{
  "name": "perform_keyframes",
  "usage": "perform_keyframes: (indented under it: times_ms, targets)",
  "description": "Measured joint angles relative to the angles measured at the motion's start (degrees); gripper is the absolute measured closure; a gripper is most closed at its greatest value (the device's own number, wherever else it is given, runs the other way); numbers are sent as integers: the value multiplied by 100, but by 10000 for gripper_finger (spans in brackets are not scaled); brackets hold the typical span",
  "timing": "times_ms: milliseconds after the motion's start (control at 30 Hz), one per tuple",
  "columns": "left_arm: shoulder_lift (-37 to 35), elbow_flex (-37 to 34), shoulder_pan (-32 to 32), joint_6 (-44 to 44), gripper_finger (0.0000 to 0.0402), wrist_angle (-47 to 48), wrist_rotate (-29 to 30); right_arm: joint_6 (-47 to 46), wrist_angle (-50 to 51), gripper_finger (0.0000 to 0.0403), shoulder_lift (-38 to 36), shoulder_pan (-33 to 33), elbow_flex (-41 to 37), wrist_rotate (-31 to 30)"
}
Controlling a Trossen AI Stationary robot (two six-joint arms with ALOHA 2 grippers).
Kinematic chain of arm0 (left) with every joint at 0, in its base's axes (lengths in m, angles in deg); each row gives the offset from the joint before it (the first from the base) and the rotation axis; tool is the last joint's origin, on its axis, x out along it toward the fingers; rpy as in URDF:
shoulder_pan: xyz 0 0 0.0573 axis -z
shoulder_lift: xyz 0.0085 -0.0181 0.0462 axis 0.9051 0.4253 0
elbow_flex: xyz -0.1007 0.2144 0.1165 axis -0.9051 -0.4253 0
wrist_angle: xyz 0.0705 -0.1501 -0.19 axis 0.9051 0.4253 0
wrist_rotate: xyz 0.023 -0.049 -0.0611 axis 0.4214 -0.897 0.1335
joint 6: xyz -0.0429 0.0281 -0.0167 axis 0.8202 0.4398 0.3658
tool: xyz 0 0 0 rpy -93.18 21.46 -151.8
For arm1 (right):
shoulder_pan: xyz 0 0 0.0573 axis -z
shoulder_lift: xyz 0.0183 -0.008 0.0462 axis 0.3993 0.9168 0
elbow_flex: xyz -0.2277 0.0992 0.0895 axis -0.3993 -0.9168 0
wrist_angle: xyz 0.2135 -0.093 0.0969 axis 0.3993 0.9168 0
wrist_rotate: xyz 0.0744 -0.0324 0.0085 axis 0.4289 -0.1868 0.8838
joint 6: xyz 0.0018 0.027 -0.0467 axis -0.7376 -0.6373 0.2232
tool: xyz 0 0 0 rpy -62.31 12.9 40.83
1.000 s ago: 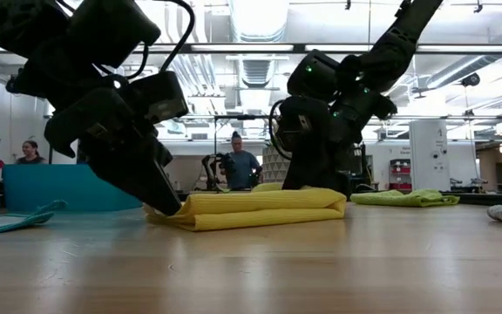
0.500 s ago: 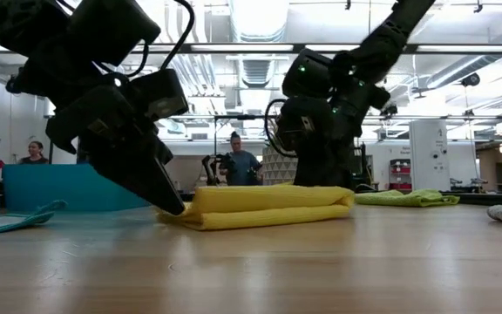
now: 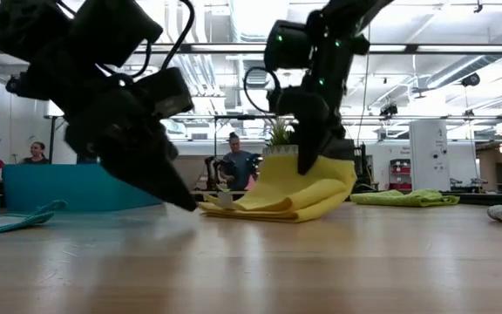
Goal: Fold microfiber towels
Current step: Fold the yellow towel
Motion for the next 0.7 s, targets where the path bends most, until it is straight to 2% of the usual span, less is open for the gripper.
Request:
perform_keyframes:
  times_ms: [333, 700]
  targets:
    - [955, 24, -206, -264, 400, -1582, 78, -287, 81, 394, 8, -471, 289, -125]
    - [1077, 15, -254, -264, 400, -1752, 67, -1122, -428, 394, 40, -918, 284, -128]
